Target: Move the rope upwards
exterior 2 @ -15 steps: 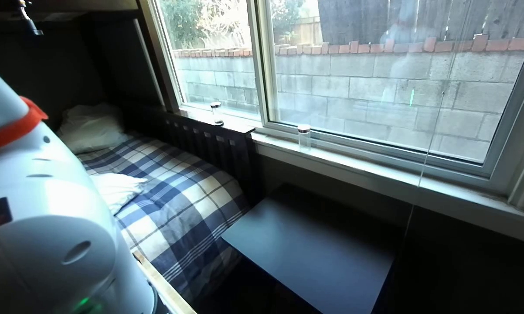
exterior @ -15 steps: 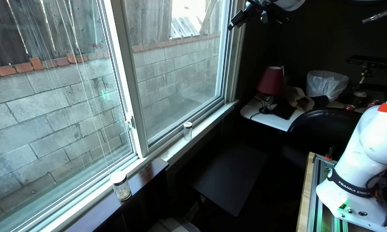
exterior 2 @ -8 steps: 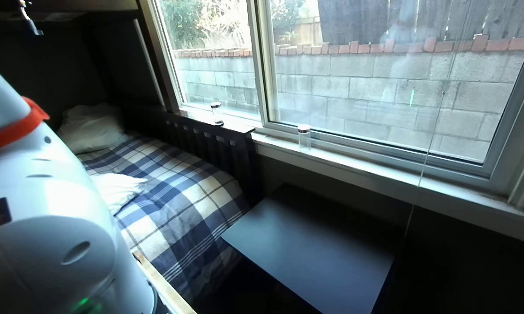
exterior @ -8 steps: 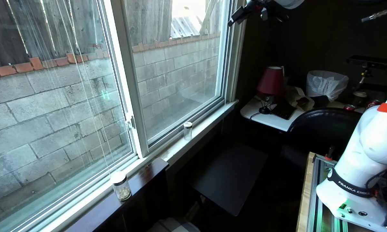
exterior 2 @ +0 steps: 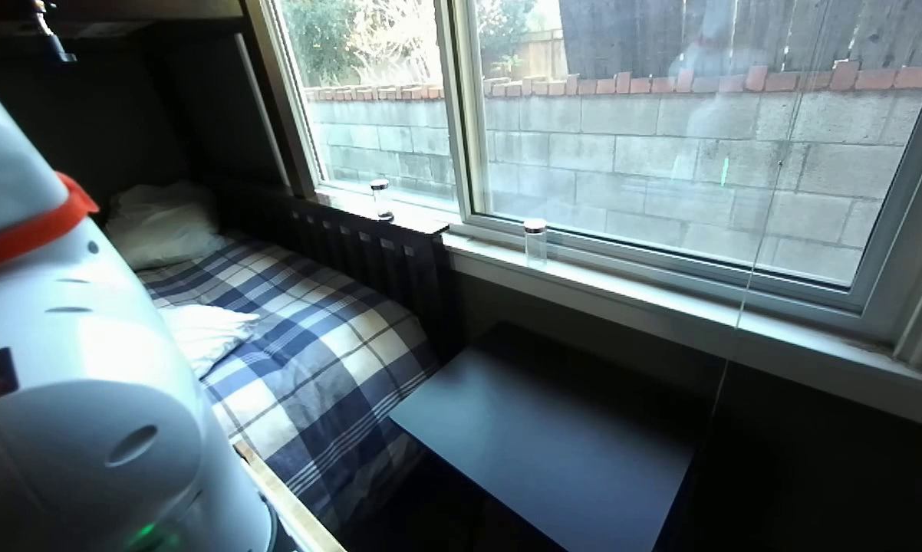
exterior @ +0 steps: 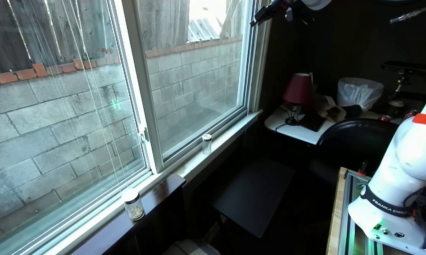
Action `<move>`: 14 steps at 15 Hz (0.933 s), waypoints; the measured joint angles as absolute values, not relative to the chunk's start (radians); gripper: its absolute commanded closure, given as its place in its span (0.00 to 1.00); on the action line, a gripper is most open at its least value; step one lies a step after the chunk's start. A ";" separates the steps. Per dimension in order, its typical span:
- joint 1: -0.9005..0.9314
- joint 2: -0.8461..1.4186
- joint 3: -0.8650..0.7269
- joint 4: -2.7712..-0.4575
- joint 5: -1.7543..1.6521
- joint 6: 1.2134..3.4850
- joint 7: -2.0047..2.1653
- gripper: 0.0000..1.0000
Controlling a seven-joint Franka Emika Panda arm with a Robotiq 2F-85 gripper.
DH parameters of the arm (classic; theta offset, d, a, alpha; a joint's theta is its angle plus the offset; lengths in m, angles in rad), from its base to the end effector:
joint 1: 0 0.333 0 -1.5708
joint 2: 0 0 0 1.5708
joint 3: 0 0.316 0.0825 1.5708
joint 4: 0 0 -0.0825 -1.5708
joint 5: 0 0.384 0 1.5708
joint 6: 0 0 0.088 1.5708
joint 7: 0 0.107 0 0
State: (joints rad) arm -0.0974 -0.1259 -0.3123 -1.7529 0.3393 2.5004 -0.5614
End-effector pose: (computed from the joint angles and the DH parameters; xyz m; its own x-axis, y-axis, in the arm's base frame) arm 0.5176 -0.2417 0.7122 0.6080 0.0053 0.7939 -0.0751 -0.9951 0.0642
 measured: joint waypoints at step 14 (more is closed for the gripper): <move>-0.128 -0.059 -0.297 -1.699 0.446 2.460 -0.634 1.00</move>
State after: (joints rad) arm -0.1276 -0.0591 -0.2973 -1.6988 0.4459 2.4595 -0.6336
